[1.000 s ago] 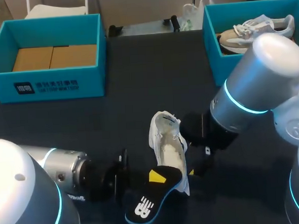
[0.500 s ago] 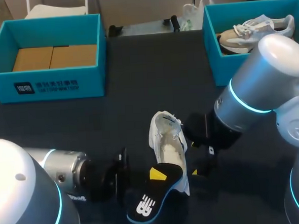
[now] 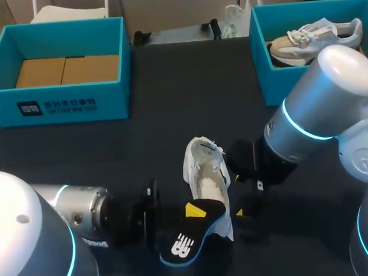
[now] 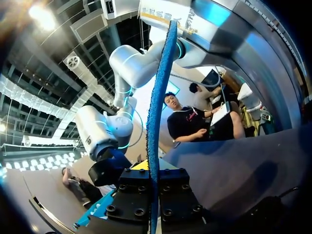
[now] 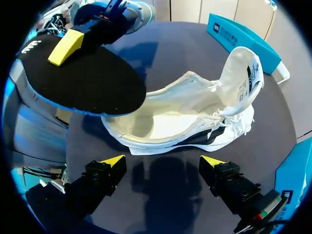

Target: Take the shoe out of the shoebox, open the shoe tongue, remove and reinsert the insole, then place the shoe into the shoebox

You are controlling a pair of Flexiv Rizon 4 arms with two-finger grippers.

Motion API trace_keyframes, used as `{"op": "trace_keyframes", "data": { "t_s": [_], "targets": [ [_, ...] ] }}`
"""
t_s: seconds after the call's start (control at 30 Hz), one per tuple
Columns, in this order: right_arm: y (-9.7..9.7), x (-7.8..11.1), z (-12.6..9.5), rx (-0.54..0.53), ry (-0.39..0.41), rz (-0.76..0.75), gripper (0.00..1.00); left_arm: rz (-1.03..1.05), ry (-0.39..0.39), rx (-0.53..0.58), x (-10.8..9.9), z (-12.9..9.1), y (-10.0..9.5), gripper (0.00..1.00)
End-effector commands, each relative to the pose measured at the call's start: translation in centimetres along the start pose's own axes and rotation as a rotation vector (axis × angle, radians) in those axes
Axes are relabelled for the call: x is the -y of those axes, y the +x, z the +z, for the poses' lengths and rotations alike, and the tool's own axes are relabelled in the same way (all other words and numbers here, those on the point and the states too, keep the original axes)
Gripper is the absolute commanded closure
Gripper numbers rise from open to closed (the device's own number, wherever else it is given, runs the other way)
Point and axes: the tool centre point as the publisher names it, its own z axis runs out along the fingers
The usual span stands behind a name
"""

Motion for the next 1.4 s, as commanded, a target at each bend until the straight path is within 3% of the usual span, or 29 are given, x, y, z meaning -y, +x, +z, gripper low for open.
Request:
{"op": "trace_keyframes", "data": {
  "t_s": [0.03, 0.43, 1.4],
  "targets": [
    [0.1, 0.0, 0.3, 0.002, 0.000, 0.001, 0.00, -0.006, 0.000, 0.003, -0.5, 0.7, 0.1, 1.00],
    [0.1, 0.0, 0.3, 0.002, 0.000, 0.001, 0.00, -0.080, -0.033, 0.048, -1.5, 1.5, -0.2, 1.00],
    [0.1, 0.0, 0.3, 0.002, 0.000, 0.001, 0.00, -0.113, -0.011, 0.084, -3.0, 2.2, -0.8, 1.00]
  ]
}}
